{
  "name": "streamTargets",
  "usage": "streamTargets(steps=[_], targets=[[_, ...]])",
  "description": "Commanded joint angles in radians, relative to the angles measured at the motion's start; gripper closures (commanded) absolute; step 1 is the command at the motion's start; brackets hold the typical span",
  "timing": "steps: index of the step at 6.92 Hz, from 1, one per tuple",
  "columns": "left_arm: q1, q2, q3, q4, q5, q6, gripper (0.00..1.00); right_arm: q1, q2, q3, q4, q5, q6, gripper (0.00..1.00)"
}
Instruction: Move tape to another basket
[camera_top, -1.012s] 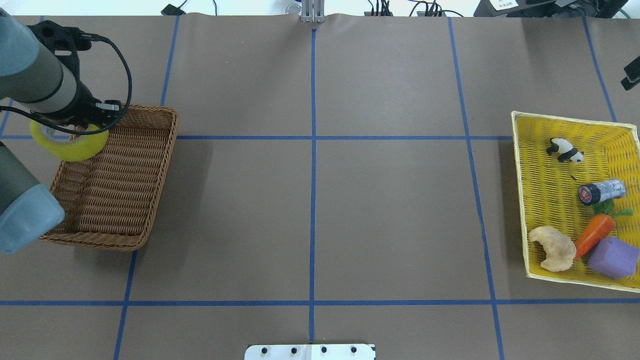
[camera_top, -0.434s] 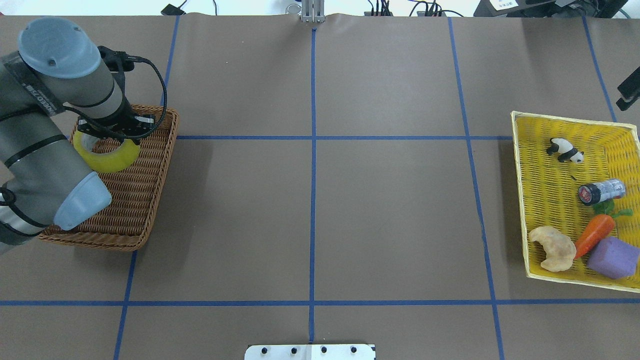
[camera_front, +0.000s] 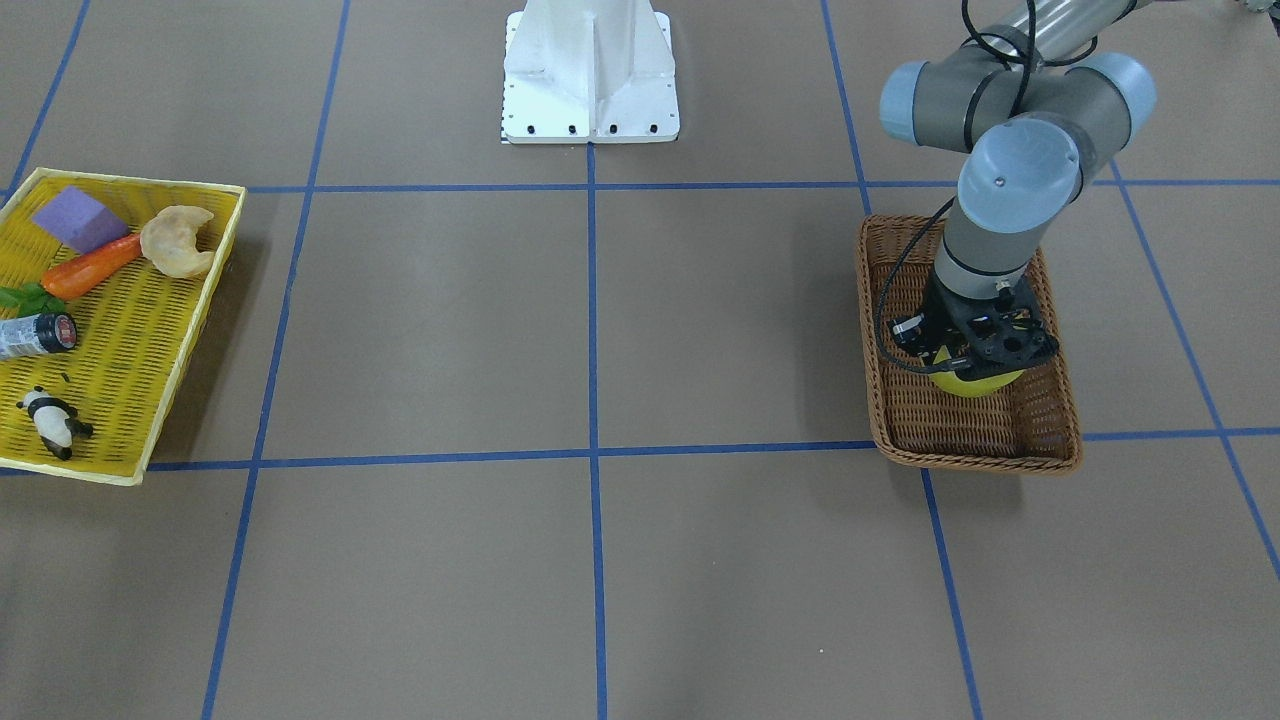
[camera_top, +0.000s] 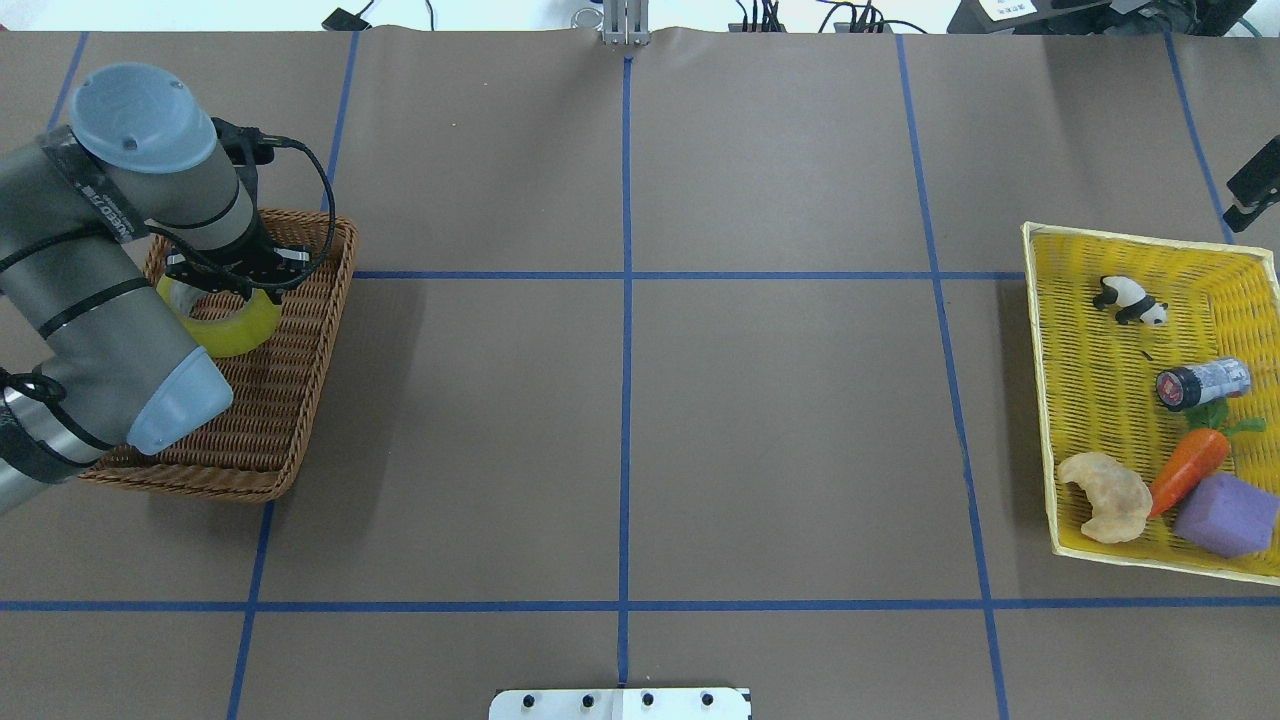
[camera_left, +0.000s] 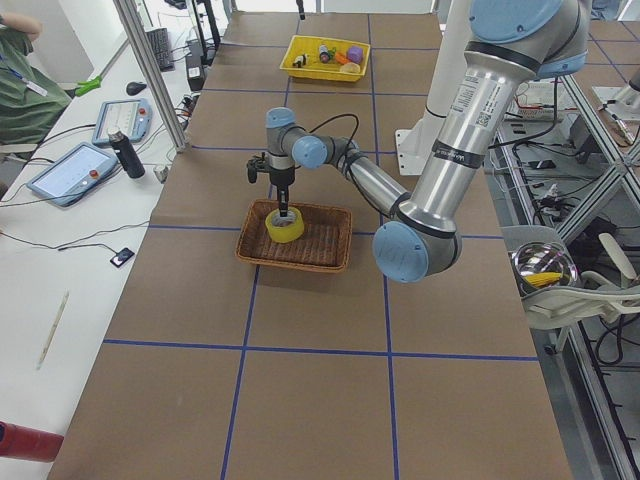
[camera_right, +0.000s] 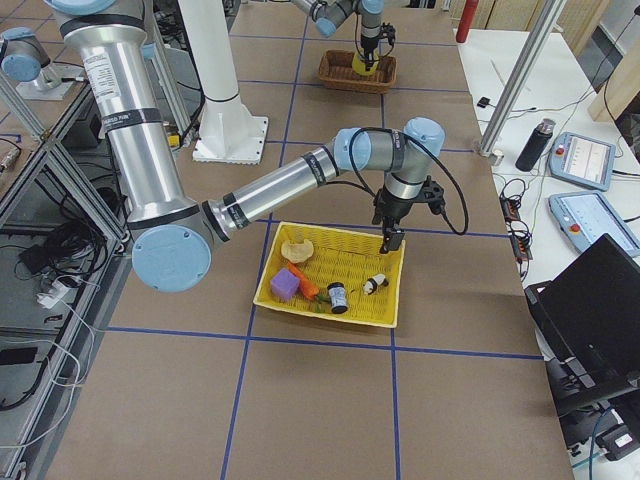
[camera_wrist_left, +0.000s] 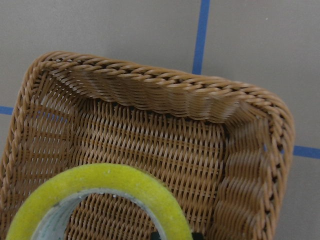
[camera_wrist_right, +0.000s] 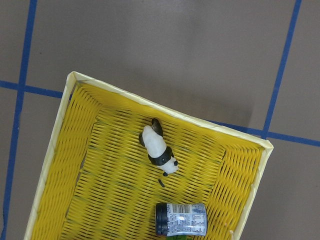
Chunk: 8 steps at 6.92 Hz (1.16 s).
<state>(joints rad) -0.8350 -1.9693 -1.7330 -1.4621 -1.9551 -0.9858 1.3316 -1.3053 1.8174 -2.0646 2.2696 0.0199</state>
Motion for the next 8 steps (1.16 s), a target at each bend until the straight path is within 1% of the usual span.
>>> streamTargets(steps=[1,2,3,5,6,7,8], targets=[[0.008,0.01,0.003,-0.001,-0.002,-0.001,0.75,0.0,0.0,-0.001,-0.002,0.005,0.0,0.0],[0.036,0.013,0.003,0.0,0.004,0.001,0.15,0.0,0.001,0.0,-0.002,0.005,0.0,0.0],[0.042,0.039,-0.023,-0.001,0.005,-0.004,0.02,-0.002,0.001,0.0,-0.002,0.005,0.0,0.0],[0.04,0.064,-0.094,0.012,0.01,0.007,0.02,0.0,0.001,-0.001,-0.008,0.017,0.002,0.0],[0.031,0.087,-0.159,0.041,0.01,0.01,0.02,0.003,0.0,-0.003,-0.034,0.048,0.002,0.0],[-0.025,0.096,-0.228,0.13,0.01,0.123,0.02,0.009,-0.008,-0.003,-0.054,0.074,0.002,0.0],[-0.124,0.101,-0.272,0.226,0.007,0.341,0.02,0.036,-0.017,-0.003,-0.046,0.097,0.008,0.0]])
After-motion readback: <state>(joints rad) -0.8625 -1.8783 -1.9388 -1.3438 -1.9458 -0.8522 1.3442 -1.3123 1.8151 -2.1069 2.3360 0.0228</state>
